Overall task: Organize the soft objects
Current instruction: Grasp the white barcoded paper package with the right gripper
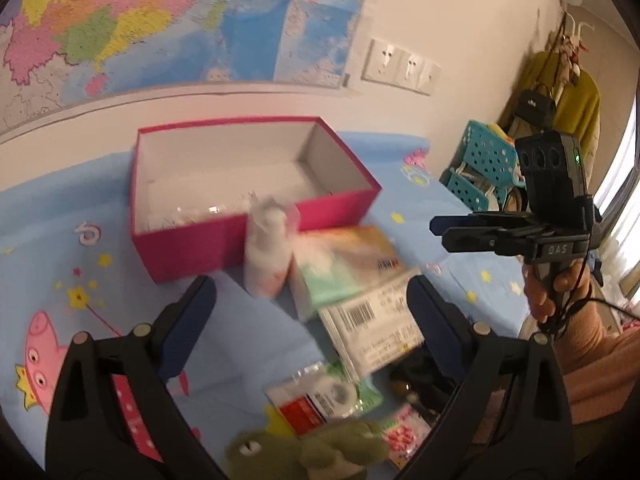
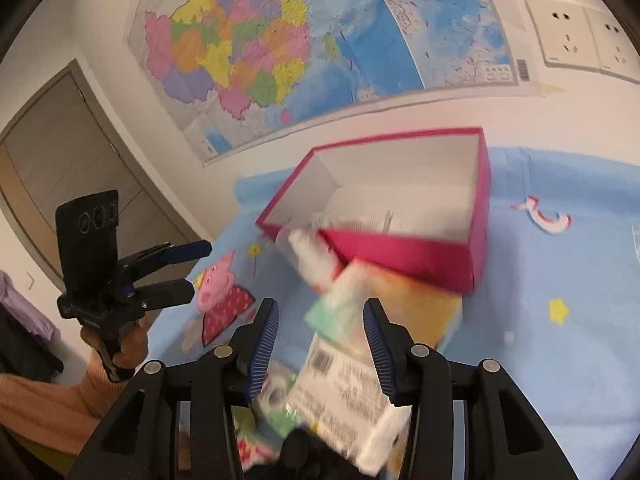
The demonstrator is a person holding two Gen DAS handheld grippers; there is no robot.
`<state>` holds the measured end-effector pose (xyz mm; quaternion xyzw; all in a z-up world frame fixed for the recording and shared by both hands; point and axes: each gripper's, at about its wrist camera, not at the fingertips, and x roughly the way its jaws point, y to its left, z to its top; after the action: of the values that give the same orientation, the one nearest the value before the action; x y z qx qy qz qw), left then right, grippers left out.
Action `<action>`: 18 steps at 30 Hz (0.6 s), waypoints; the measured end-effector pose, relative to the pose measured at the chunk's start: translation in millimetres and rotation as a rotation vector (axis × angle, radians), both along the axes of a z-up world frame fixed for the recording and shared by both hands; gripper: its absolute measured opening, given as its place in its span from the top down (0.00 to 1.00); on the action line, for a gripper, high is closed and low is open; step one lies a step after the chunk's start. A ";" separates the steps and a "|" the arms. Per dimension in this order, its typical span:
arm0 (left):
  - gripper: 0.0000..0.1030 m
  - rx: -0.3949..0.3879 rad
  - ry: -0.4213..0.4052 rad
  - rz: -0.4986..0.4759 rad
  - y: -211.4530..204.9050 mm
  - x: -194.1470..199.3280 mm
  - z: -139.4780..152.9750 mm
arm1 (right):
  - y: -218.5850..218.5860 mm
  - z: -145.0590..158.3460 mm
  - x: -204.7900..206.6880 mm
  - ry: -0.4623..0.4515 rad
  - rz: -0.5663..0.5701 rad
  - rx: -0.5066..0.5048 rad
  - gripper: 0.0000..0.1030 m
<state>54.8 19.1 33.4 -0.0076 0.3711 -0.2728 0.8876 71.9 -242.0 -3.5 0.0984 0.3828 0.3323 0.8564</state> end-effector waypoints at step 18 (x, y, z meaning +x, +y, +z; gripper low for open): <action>0.06 -0.040 0.229 -0.105 -39.0 -9.8 -62.3 | -22.0 -78.0 -20.0 0.173 -0.093 -0.030 0.51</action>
<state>45.0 -19.9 -28.8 -0.0372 0.4644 -0.3236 0.8236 51.8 -264.0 -81.5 0.1316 0.4553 0.2768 0.8360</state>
